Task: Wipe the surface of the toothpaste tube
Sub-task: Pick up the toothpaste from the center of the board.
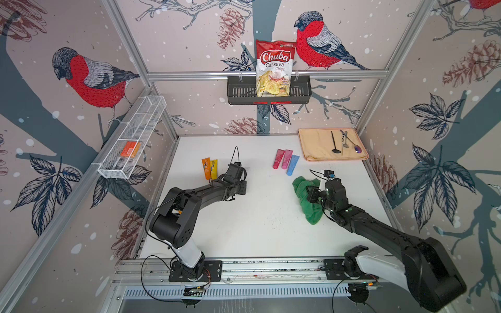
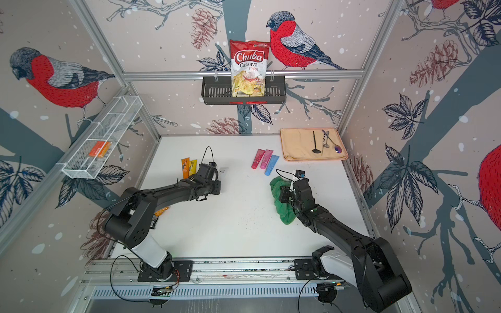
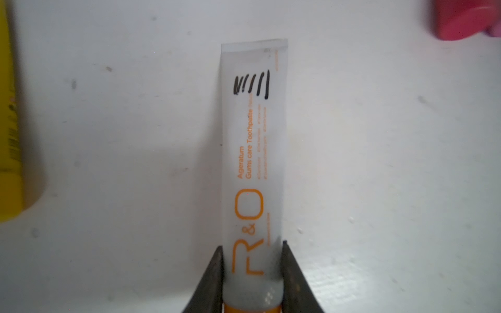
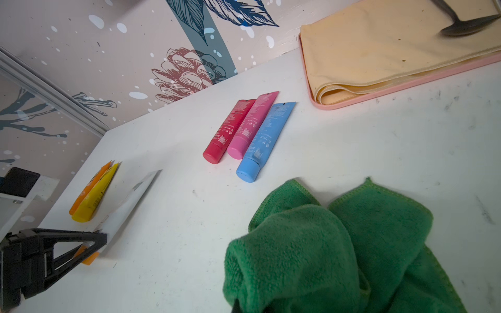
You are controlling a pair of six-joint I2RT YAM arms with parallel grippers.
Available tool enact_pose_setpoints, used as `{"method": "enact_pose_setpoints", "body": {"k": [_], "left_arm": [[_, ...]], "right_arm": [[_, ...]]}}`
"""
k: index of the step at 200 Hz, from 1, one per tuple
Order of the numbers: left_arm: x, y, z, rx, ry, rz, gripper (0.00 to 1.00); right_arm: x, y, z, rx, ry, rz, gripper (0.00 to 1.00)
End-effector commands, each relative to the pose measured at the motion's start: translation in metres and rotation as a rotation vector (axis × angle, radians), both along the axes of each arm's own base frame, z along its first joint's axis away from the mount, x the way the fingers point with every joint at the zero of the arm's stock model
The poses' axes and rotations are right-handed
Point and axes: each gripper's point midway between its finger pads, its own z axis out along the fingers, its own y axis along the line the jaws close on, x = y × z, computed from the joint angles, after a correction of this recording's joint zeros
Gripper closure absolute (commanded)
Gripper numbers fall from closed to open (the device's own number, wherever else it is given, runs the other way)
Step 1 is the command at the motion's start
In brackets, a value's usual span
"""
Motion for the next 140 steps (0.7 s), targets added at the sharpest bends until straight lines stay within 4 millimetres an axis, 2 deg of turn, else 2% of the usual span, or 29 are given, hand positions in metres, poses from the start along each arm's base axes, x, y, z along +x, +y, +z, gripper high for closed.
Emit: {"method": "enact_pose_setpoints", "body": {"k": [1,37,76,101,129,140], "left_arm": [[-0.013,-0.036,0.024,-0.107,-0.069,-0.107,0.76],[-0.062,-0.075,0.027,-0.13,-0.054,-0.283,0.75],[-0.107,-0.097,0.012,-0.119,-0.036,-0.412,0.74],[-0.127,-0.105,0.002,-0.13,-0.027,-0.471,0.72],[-0.136,-0.106,-0.008,-0.1,-0.032,-0.491,0.7],[-0.138,-0.106,-0.012,-0.095,-0.031,-0.493,0.7]], "right_arm": [[-0.003,0.011,0.012,0.079,-0.018,0.046,1.0],[-0.009,0.023,0.03,0.136,-0.029,0.115,0.99],[-0.011,0.046,0.05,0.179,-0.024,0.227,0.99],[-0.014,0.068,0.049,0.176,0.008,0.303,0.99],[-0.021,0.101,0.044,0.181,0.043,0.409,0.99],[-0.023,0.114,0.03,0.181,0.083,0.443,0.99]]}}
